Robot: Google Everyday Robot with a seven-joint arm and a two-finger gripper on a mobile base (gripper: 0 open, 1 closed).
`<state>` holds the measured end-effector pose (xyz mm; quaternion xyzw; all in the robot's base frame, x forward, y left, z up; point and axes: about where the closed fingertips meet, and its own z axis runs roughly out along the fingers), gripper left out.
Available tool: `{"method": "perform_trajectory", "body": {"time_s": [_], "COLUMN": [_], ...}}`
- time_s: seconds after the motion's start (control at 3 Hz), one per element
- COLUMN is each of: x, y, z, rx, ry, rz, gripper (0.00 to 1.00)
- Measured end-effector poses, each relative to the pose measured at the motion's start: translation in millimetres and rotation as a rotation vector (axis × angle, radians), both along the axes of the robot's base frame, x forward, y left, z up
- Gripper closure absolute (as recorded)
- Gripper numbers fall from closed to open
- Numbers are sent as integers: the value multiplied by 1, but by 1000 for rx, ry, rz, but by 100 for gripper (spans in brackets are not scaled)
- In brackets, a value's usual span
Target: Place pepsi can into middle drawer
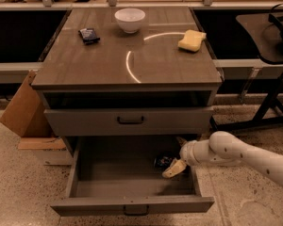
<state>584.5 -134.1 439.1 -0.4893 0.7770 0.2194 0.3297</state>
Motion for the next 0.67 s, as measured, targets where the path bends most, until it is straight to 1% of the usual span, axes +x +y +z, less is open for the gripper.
{"method": "perform_trajectory", "body": {"time_s": [0.67], "x": [-59], "y": [-19], "z": [33], "rx": [94], "ry": [-38], "rz": [-2], "gripper": [0]}}
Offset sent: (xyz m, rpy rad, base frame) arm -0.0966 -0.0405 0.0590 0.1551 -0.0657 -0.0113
